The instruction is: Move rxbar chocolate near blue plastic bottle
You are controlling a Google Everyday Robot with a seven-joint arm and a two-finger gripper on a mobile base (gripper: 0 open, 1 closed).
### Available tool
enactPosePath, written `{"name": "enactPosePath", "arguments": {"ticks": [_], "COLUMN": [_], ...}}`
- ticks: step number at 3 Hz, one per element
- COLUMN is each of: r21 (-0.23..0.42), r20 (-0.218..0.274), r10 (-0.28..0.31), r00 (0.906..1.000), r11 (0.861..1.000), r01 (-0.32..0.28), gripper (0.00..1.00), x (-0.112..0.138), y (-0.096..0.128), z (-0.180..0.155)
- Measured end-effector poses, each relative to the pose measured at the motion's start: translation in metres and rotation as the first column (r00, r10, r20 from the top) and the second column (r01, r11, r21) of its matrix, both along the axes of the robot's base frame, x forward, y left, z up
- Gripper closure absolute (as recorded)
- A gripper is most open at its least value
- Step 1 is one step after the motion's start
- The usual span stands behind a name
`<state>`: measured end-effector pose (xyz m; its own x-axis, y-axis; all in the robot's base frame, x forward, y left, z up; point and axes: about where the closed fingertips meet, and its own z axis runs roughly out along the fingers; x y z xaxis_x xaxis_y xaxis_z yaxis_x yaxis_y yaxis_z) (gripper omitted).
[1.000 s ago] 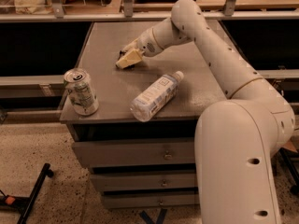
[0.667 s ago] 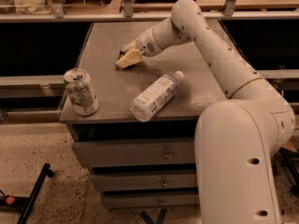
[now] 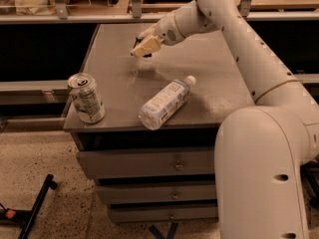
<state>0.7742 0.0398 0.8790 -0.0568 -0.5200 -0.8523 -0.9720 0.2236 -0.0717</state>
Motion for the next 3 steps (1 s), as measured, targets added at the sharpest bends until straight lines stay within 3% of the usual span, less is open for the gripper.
{"name": "enactPosePath", "arguments": {"ticks": [1,3], "r21": [0.005,-0.014], "r20": [0.044,0.069], "r10": [-0.002,0.006], "r00": [0.9990,0.9976], "r11": [1.000,1.000], "r01": [0.001,-0.005], "gripper": [1.00,1.00], "x": [-0.004,-0.026], "y": [-0.015,-0.057], "z": [0.027,0.049]}}
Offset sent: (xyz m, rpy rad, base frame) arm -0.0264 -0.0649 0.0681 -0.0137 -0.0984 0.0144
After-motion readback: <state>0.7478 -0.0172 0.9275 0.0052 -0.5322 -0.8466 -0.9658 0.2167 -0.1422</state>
